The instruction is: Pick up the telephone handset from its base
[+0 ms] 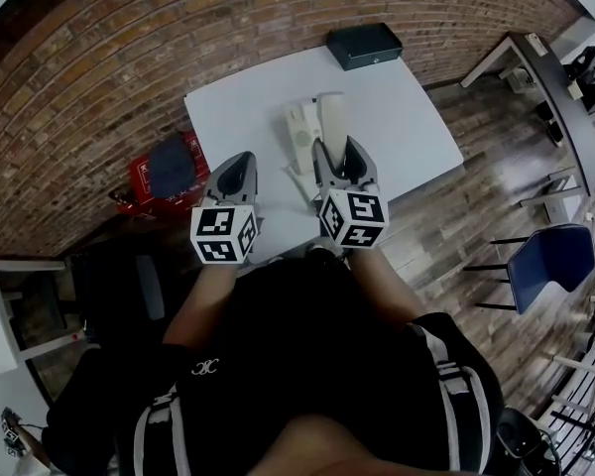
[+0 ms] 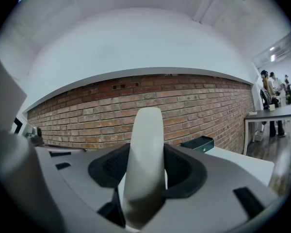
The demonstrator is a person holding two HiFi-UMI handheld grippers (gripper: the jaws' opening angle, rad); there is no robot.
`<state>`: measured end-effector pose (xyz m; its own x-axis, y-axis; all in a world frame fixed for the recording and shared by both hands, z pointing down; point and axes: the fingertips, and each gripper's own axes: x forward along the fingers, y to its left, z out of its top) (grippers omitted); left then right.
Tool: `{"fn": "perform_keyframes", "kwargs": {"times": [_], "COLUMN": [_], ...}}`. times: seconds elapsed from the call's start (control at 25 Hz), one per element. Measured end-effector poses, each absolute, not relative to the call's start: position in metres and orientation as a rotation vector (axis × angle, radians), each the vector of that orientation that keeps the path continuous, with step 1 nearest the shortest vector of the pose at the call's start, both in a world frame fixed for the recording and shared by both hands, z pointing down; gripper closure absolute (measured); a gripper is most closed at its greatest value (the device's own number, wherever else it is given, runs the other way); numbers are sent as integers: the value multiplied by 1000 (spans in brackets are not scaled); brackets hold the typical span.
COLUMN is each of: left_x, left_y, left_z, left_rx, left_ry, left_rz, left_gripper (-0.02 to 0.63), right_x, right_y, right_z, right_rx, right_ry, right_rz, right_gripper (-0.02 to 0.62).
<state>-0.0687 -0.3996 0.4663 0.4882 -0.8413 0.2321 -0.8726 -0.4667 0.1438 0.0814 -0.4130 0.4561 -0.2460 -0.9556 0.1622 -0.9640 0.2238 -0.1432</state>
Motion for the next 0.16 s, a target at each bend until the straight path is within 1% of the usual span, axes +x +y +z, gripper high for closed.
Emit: {"fn": "perform_keyframes", "kwargs": {"times": [0.16], "left_x": [-73], "left_y": [-403], "left_z": [464], "left_rx": [2496], "left_ry": [-1468], "left_rz": [187], "left_gripper": [606], "right_x": [77], "right_y": [-415], "right_z": [460], "right_rx": [1892], "right_ry": [-2423], "right_rz": [351], "right_gripper": [394]}}
